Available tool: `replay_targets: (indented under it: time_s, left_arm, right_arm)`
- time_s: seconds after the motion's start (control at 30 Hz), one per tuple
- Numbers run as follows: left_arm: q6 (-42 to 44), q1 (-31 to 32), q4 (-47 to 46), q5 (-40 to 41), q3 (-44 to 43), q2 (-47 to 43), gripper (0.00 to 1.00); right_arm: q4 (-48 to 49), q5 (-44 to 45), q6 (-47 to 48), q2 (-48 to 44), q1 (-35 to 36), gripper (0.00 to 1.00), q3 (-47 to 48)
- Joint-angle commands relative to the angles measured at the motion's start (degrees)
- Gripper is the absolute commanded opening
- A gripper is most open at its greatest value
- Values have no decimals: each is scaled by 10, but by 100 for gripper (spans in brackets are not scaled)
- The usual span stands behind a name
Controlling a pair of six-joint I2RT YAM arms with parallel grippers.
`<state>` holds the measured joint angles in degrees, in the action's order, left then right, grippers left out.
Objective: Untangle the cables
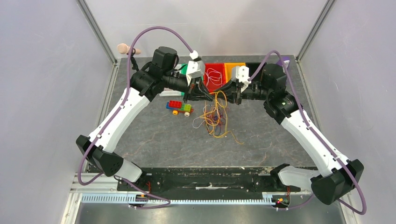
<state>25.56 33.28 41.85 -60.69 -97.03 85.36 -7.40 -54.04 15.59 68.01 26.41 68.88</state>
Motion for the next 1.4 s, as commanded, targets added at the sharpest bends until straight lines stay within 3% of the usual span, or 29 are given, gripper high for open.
replay_targets:
  time_s: [0.0,0.1,0.2,0.3,0.43,0.57,0.67,0.77,0.97,1.03,1.23,1.37]
  left_arm:
    - [42,10,28,-18,-26,-3,2]
    - [55,9,28,18,-10,-21,7]
    - [7,-1,-6,98,19,-54,51]
    - [-102,-54,-90,118,56,-90,73]
    - [-120,-55,-111,79,42,-108,74]
    - [-66,11,-91,144,28,-103,75]
    - [-44,39,-129,191,37,-102,76]
    - [-61,49,-125,172,3,-74,76]
    - [35,79,-95,202,23,-60,77]
    - [57,79,-87,195,36,-59,71]
    - [77,76,-82,227,105,-67,4]
    - [0,36,-176,247,203,-87,2]
  right_arm:
    - [-10,-27,16,3,5,2,26]
    - [-32,32,52,-2,5,0,29]
    - [-51,137,117,-10,5,0,26]
    - [-57,198,184,-27,5,0,2]
    - [-120,196,237,-19,5,0,12]
    - [-147,188,234,-2,5,0,26]
    - [-142,182,227,-3,5,0,23]
    - [-148,180,222,-2,5,0,26]
    - [-148,165,215,-4,5,0,30]
    - [-150,158,208,-4,5,0,36]
    - [-109,129,143,-16,-1,0,43]
    - [-21,59,21,-24,-45,0,40]
